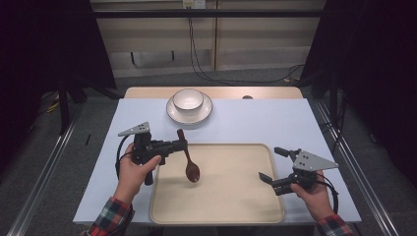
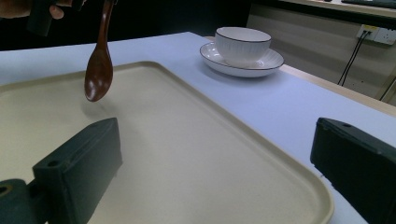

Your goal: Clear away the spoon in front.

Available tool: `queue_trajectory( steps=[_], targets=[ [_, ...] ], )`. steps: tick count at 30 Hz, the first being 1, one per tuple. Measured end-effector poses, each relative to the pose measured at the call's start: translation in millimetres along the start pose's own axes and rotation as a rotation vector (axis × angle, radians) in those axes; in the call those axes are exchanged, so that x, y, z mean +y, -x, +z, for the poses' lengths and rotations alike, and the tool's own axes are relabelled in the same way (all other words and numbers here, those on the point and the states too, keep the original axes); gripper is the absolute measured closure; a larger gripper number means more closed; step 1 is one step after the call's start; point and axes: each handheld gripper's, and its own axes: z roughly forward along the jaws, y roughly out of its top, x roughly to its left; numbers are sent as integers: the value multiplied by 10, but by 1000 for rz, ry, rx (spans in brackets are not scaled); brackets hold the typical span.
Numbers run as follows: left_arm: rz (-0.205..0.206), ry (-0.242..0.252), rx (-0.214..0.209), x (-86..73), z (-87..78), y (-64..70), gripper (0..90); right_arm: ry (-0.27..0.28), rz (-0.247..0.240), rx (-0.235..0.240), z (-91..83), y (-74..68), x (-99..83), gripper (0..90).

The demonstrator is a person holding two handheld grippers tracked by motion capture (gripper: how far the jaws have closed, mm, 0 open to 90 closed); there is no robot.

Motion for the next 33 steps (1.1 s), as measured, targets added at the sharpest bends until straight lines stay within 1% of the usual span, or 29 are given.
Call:
queue_trajectory(
  steps=[1, 2, 4, 6, 8, 10, 12, 14, 16, 18, 20, 23, 25, 31, 33],
  targets=[
    [0, 1, 0, -5, 6, 4, 841, -1, -1, -2, -1, 0, 0, 18],
    [2, -2, -9, -8, 7, 0, 841, -1, -1, -1, -1, -1, 0, 18],
    [3, -9, -6, -22, 21, 12, 841, -2, -2, -1, 0, -1, -1, 18],
    [3, -12, -14, -34, 24, 13, 841, -3, -2, -3, 0, -3, 0, 18],
    [4, -12, -4, -48, 29, 23, 841, -2, -1, -3, 0, -2, 0, 18],
    [-1, -11, -11, -60, 24, 13, 840, -6, 0, -4, -2, -3, -2, 18],
    [-4, -10, -2, -70, 22, 15, 840, -6, 1, -6, -1, -4, -1, 18],
    [-8, -13, -9, -80, 23, 15, 840, -2, 0, -5, 2, -6, -1, 18],
    [-1, -13, -8, -85, 27, 15, 840, -7, 0, -6, -2, -4, -1, 18],
    [-7, -15, -14, -88, 30, 22, 840, -7, 0, -6, -2, -3, -1, 18],
    [-2, -22, -12, -94, 35, 23, 840, -4, 0, -4, -2, -6, -1, 18],
    [-10, -24, -20, -111, 44, 15, 840, -4, 1, -4, -2, -6, -1, 18],
    [-8, -30, -14, -117, 50, 19, 840, -3, 0, -2, -3, -5, -1, 18],
    [-12, -36, -15, -135, 61, 13, 839, -3, 0, -2, -3, -4, -1, 18],
    [-6, -42, -18, -140, 57, 4, 839, -4, 0, -2, -4, -3, -1, 18]
  ],
)
